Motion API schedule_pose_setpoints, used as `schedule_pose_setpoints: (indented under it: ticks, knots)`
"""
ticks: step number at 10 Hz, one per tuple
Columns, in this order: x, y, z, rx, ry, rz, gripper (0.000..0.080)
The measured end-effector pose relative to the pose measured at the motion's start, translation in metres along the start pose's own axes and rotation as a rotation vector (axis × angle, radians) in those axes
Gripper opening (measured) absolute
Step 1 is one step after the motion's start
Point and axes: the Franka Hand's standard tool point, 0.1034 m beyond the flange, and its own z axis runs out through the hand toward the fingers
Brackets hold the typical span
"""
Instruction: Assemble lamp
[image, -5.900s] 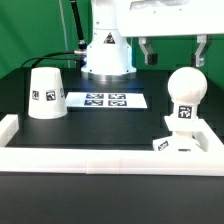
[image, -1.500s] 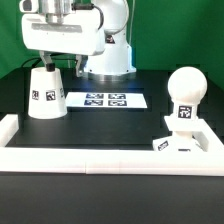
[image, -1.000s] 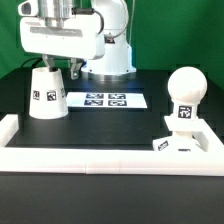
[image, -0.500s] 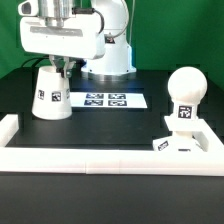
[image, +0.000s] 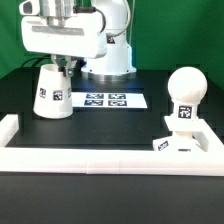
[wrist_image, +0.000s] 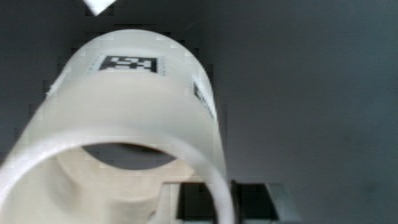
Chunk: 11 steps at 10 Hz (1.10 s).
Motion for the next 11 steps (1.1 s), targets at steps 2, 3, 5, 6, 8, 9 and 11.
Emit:
schedule_pose_setpoints:
  ticks: [2, 3, 5, 6, 8, 9, 11]
  knots:
    - [-0.006, -0.028, -0.025, 0.035, -0.03, 0.043, 0.0046]
    - [-0.008, -0.04, -0.04, 0.058, -0.033, 0.072, 0.0046]
    - [-0.005, -0.064, -0.071, 0.072, -0.045, 0.144, 0.0046]
    - [-0.001, -0.08, -0.084, 0.086, -0.045, 0.165, 0.0046]
    - [-0.002, -0.08, -0.082, 0.09, -0.048, 0.178, 0.0046]
    - [-0.002, -0.08, -0.082, 0.09, -0.048, 0.179, 0.0046]
    - [-0.002, -0.08, -0.082, 0.089, -0.049, 0.179, 0.0046]
